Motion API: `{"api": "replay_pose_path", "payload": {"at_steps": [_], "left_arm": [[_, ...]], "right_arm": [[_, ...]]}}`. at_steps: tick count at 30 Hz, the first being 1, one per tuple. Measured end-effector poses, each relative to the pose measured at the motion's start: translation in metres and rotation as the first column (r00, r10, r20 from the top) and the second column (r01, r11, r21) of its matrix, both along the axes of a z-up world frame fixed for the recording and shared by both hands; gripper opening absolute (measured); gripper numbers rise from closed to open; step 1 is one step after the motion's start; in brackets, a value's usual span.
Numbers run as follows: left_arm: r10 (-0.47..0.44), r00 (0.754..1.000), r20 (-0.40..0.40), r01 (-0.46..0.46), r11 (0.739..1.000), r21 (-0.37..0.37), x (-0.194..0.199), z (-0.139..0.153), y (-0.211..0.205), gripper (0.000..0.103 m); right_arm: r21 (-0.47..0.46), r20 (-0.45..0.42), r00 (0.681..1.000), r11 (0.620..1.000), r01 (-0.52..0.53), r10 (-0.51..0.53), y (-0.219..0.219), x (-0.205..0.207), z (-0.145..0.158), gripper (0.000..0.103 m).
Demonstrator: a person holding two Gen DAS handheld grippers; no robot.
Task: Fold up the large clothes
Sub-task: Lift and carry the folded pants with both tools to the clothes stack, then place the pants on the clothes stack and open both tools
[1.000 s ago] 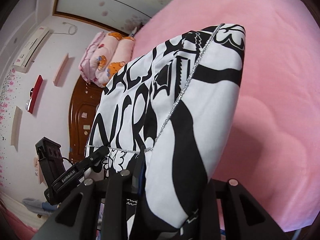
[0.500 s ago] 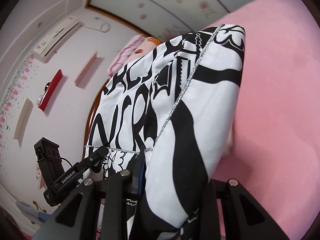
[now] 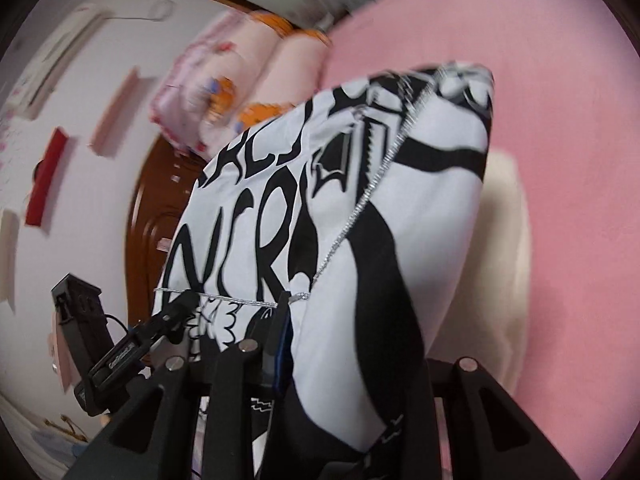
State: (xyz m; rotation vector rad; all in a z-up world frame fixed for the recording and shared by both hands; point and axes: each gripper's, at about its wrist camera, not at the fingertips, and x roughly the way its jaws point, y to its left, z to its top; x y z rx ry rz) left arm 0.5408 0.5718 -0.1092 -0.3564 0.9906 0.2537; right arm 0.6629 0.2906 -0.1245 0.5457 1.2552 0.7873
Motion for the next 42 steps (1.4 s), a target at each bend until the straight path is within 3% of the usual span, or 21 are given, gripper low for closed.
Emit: {"api": "replay_pose_path", "payload": {"at_steps": [3, 7, 14, 19, 24, 27, 29, 33, 38, 42], "left_arm": [[0.008, 1.000, 0.026, -0.006, 0.997, -0.074, 0.000, -0.023, 0.027, 0.069], [0.048, 0.998, 0.037, -0.040, 0.980, -0.196, 0.001, -0.057, 0.064, 0.078], [0.053, 0.997, 0.052, -0.045, 0.987, -0.153, 0.016, -0.065, 0.066, 0.080], [0.062, 0.996, 0.067, -0.053, 0.991, -0.123, 0.010, -0.062, 0.063, 0.084], [0.122, 0.985, 0.124, -0.124, 0.992, 0.011, -0.009, -0.039, 0.054, 0.087], [0.124, 0.976, 0.180, -0.144, 0.984, 0.104, -0.032, -0.017, 0.040, 0.087], [0.111, 0.976, 0.190, -0.138, 0.981, 0.135, -0.053, -0.005, 0.029, 0.087], [0.112, 0.977, 0.182, -0.139, 0.979, 0.147, -0.098, 0.006, 0.005, 0.087], [0.116, 0.988, 0.104, -0.133, 0.977, 0.170, -0.152, 0.004, -0.040, 0.087], [0.089, 0.996, -0.021, -0.085, 0.986, 0.142, -0.199, -0.013, -0.089, 0.087]], "right_arm": [[0.026, -0.068, 0.997, 0.999, 0.032, -0.030, 0.009, 0.004, -0.040, 0.035], [0.061, 0.000, 1.000, 0.998, 0.007, -0.007, 0.016, 0.001, -0.056, 0.037], [0.015, 0.054, 0.999, 1.000, 0.003, -0.004, 0.031, 0.017, -0.065, 0.041], [0.024, 0.012, 1.000, 1.000, 0.020, -0.020, 0.031, 0.021, -0.066, 0.045], [0.000, -0.052, 0.998, 1.000, 0.025, -0.025, 0.026, 0.016, -0.052, 0.055], [-0.071, -0.033, 0.999, 0.997, 0.035, -0.037, 0.008, 0.002, -0.039, 0.062], [-0.110, 0.019, 0.998, 0.992, 0.058, -0.056, -0.012, -0.019, -0.025, 0.063], [-0.200, 0.145, 0.984, 0.971, 0.134, -0.106, -0.053, -0.079, 0.003, 0.078], [-0.369, 0.159, 0.975, 0.907, 0.202, -0.153, -0.096, -0.161, 0.006, 0.078], [-0.516, 0.171, 0.959, 0.809, 0.282, -0.225, -0.137, -0.246, 0.007, 0.078]]}}
